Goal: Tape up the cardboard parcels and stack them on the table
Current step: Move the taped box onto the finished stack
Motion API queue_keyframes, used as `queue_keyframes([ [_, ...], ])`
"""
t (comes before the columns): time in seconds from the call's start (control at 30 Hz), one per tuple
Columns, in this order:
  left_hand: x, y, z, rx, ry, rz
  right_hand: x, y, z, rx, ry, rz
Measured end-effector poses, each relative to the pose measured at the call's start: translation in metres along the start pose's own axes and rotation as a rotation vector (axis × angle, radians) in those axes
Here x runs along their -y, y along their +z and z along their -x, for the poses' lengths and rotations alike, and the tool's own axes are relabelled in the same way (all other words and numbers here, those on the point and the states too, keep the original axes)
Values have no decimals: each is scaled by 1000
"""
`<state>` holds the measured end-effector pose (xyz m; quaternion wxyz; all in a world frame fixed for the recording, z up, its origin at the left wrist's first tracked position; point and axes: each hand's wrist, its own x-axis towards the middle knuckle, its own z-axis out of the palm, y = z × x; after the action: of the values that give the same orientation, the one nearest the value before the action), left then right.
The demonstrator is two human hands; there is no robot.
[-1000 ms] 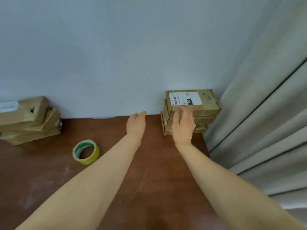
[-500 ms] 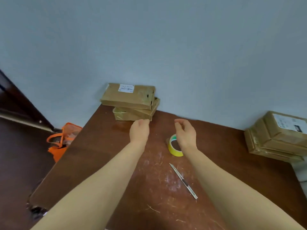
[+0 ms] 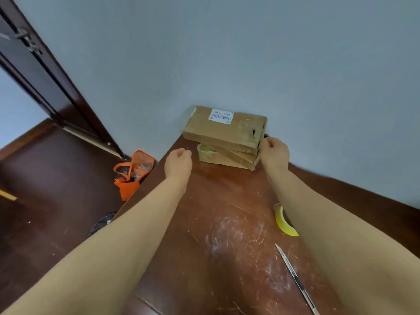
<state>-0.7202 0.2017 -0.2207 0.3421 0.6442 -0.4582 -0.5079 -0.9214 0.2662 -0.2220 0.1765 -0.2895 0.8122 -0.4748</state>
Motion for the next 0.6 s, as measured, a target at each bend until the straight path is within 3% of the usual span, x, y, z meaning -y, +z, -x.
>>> queue_keyframes([
  [0.17,-8,6,-45,0,52,-31,-3,15,-12,57,102,24],
  [0.4,-22,13,-108,169,67,-58,-3,30,-13,-47,199,124],
  [0.6,-19,14,-116,203,99,8,12,34,17,-131,138,112],
])
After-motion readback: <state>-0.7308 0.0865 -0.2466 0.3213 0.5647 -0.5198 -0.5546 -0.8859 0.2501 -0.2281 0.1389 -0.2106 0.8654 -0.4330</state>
